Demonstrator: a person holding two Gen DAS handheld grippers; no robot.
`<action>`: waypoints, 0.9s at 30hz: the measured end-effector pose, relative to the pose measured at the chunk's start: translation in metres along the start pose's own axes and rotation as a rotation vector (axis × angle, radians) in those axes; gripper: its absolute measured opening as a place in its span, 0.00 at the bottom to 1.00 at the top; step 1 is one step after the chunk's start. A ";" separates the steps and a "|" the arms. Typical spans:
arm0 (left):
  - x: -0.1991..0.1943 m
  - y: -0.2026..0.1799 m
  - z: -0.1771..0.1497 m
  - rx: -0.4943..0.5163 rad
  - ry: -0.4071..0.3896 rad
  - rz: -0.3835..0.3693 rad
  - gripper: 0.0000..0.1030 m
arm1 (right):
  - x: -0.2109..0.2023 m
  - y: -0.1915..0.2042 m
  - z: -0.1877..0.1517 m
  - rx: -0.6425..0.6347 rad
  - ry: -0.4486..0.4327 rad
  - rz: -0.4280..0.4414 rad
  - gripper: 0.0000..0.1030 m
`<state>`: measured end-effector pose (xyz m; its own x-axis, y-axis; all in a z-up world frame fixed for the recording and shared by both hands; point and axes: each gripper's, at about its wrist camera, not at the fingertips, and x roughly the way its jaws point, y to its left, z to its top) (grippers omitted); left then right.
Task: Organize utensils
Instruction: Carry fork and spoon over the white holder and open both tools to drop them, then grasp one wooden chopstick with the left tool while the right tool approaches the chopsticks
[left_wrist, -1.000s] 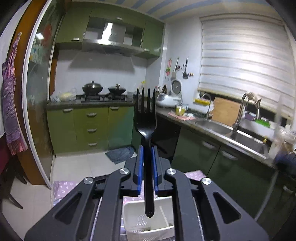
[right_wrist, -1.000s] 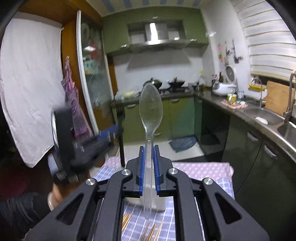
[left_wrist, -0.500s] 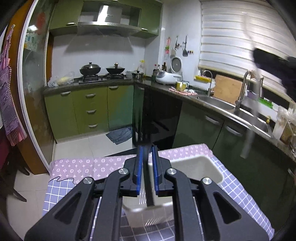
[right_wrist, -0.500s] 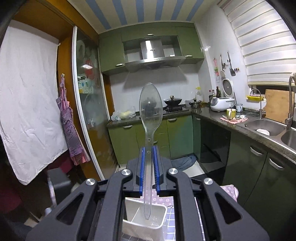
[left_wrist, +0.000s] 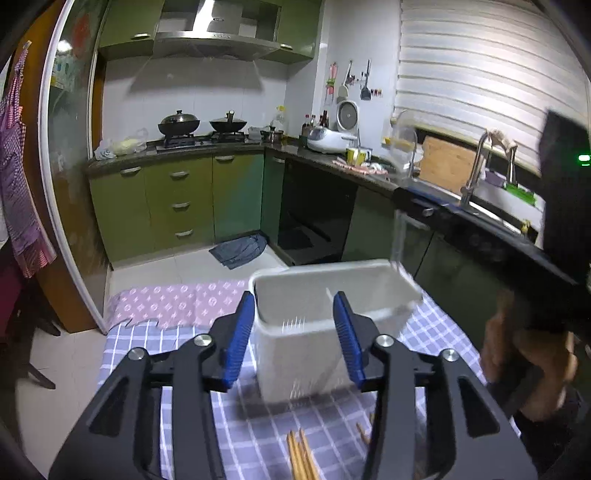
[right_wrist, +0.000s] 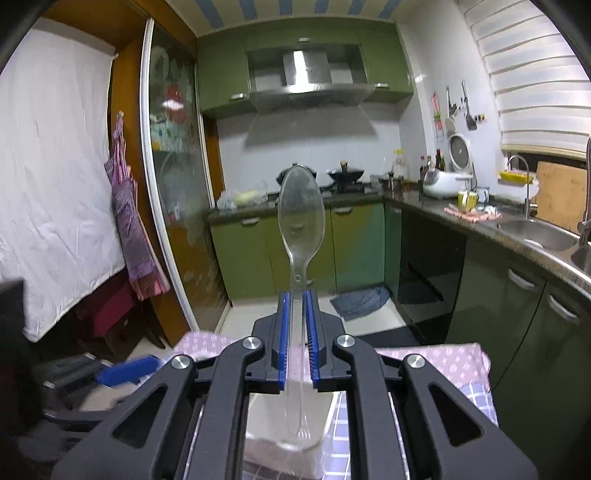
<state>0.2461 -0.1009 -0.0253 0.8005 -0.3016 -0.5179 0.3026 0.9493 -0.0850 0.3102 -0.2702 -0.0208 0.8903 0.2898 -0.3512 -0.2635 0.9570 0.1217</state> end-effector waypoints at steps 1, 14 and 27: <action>-0.002 0.000 -0.004 0.003 0.011 0.001 0.44 | 0.002 0.000 -0.005 -0.002 0.008 0.000 0.10; -0.011 0.001 -0.054 0.013 0.254 -0.019 0.50 | -0.020 0.011 -0.040 -0.035 0.050 -0.003 0.18; 0.036 0.005 -0.102 -0.061 0.689 -0.039 0.25 | -0.090 -0.018 -0.073 -0.001 0.345 -0.022 0.23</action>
<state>0.2238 -0.0977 -0.1315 0.2719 -0.2298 -0.9345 0.2790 0.9482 -0.1520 0.2078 -0.3124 -0.0587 0.7178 0.2575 -0.6469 -0.2462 0.9629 0.1100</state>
